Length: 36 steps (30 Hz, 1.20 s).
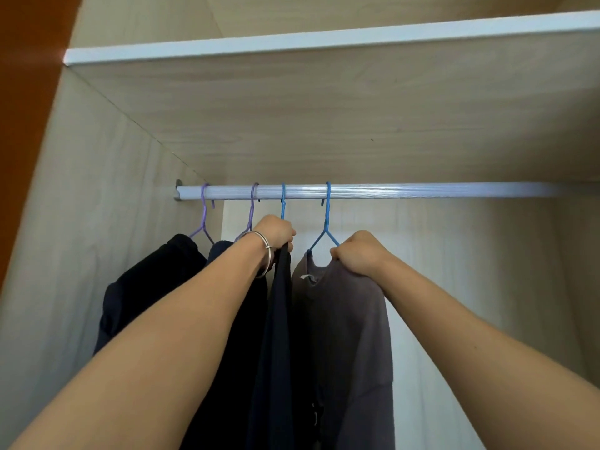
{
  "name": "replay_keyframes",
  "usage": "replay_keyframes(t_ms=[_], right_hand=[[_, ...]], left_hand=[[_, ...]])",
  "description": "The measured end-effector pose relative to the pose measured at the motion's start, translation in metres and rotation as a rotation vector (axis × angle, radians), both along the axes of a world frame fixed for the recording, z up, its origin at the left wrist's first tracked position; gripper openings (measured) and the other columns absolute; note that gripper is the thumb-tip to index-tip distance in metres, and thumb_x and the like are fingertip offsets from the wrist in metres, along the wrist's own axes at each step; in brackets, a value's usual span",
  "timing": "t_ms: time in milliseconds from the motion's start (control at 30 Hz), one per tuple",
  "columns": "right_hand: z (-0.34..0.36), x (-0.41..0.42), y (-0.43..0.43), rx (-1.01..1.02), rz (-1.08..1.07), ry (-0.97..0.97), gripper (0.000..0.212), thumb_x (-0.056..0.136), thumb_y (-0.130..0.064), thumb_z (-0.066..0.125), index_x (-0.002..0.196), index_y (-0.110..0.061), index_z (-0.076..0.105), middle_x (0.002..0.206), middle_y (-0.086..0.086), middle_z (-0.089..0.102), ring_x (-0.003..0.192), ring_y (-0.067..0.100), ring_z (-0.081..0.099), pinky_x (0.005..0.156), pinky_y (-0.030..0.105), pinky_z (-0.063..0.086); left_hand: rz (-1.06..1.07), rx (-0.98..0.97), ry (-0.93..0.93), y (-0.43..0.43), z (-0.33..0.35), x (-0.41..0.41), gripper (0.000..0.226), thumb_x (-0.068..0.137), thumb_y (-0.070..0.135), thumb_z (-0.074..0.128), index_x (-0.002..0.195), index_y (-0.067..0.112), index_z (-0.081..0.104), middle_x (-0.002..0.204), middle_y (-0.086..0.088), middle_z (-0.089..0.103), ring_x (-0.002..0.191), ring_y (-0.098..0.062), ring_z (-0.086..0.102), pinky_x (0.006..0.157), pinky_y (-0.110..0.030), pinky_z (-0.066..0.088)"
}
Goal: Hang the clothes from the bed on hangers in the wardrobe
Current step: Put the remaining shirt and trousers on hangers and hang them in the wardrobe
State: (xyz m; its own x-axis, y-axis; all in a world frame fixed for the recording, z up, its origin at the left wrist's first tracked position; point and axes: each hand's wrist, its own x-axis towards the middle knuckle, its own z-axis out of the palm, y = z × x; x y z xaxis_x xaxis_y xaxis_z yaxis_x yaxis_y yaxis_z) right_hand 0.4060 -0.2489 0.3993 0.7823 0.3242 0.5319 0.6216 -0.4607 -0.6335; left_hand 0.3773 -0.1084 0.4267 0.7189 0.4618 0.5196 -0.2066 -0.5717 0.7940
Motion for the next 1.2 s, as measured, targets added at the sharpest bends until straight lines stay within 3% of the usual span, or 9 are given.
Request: replay_keyframes(t_ms=[300, 433, 500, 567, 600, 700, 867, 1000, 1200], right_hand=[[0.003, -0.012, 0.033, -0.021, 0.047, -0.007, 0.032, 0.09, -0.01, 0.048, 0.061, -0.01, 0.035, 0.064, 0.003, 0.037, 0.054, 0.012, 0.036, 0.044, 0.023, 0.025], [0.003, -0.015, 0.04, -0.019, 0.049, -0.001, 0.033, 0.091, -0.009, 0.048, 0.062, -0.012, 0.032, 0.065, 0.002, 0.038, 0.055, 0.012, 0.036, 0.045, 0.023, 0.025], [0.002, -0.016, 0.042, -0.016, 0.044, -0.004, 0.032, 0.09, -0.008, 0.047, 0.062, -0.012, 0.032, 0.065, 0.002, 0.037, 0.055, 0.012, 0.036, 0.045, 0.023, 0.025], [0.001, -0.017, 0.044, -0.015, 0.052, -0.007, 0.032, 0.089, -0.008, 0.047, 0.061, -0.011, 0.033, 0.064, 0.003, 0.037, 0.054, 0.013, 0.035, 0.044, 0.023, 0.024], [0.0, -0.017, 0.044, -0.015, 0.06, -0.006, 0.031, 0.089, -0.008, 0.047, 0.061, -0.011, 0.033, 0.063, 0.003, 0.036, 0.054, 0.013, 0.035, 0.044, 0.024, 0.023], [-0.001, -0.021, 0.043, -0.012, 0.106, 0.011, 0.031, 0.091, -0.008, 0.042, 0.061, -0.012, 0.033, 0.063, 0.002, 0.035, 0.053, 0.013, 0.034, 0.044, 0.023, 0.023], [-0.001, -0.027, 0.044, 0.034, 0.188, 0.094, 0.023, 0.092, -0.014, 0.039, 0.072, -0.008, 0.045, 0.067, 0.004, 0.042, 0.055, 0.016, 0.038, 0.046, 0.023, 0.031], [-0.002, -0.029, 0.046, 0.034, 0.166, 0.072, 0.031, 0.09, -0.003, 0.04, 0.061, -0.011, 0.032, 0.061, 0.003, 0.032, 0.05, 0.014, 0.031, 0.038, 0.019, 0.024], [-0.007, -0.028, 0.052, 0.096, 0.15, 0.052, 0.034, 0.089, 0.0, 0.037, 0.059, -0.012, 0.027, 0.06, 0.003, 0.029, 0.05, 0.016, 0.029, 0.042, 0.022, 0.021]], left_hand=[[0.089, 0.124, 0.061, 0.01, 0.0, -0.005, 0.034, 0.095, 0.007, 0.035, 0.061, 0.01, 0.039, 0.063, -0.004, 0.044, 0.053, -0.013, 0.044, 0.047, -0.019, 0.041], [0.11, 0.184, 0.123, 0.005, -0.003, -0.012, 0.036, 0.098, 0.013, 0.032, 0.067, 0.004, 0.047, 0.061, -0.007, 0.052, 0.043, -0.013, 0.051, 0.043, -0.018, 0.041], [0.197, 0.32, 0.177, 0.0, -0.001, -0.017, 0.035, 0.099, 0.013, 0.031, 0.083, -0.002, 0.059, 0.082, -0.013, 0.063, 0.065, -0.019, 0.064, 0.062, -0.027, 0.048], [0.365, 0.526, 0.182, -0.001, 0.001, -0.024, 0.034, 0.098, 0.012, 0.031, 0.108, -0.006, 0.058, 0.114, -0.019, 0.059, 0.106, -0.031, 0.058, 0.088, -0.034, 0.045], [0.438, 0.597, 0.194, 0.0, 0.001, -0.028, 0.033, 0.098, 0.012, 0.032, 0.113, -0.005, 0.056, 0.12, -0.019, 0.056, 0.113, -0.033, 0.054, 0.092, -0.035, 0.043], [0.637, 0.807, 0.337, 0.013, 0.001, -0.04, 0.027, 0.093, 0.01, 0.038, 0.113, 0.0, 0.055, 0.122, -0.017, 0.056, 0.113, -0.032, 0.054, 0.091, -0.035, 0.044], [0.661, 0.922, 0.642, 0.019, -0.004, -0.051, 0.034, 0.093, 0.004, 0.034, 0.121, -0.004, 0.053, 0.129, -0.018, 0.054, 0.112, -0.03, 0.055, 0.098, -0.033, 0.043], [0.701, 0.991, 0.718, 0.033, -0.006, -0.054, 0.035, 0.092, 0.0, 0.034, 0.121, -0.007, 0.051, 0.13, -0.018, 0.052, 0.119, -0.031, 0.053, 0.098, -0.033, 0.043], [0.729, 1.019, 0.743, 0.047, -0.006, -0.065, 0.036, 0.093, 0.001, 0.033, 0.124, -0.004, 0.05, 0.122, -0.017, 0.054, 0.121, -0.03, 0.052, 0.099, -0.033, 0.042]])
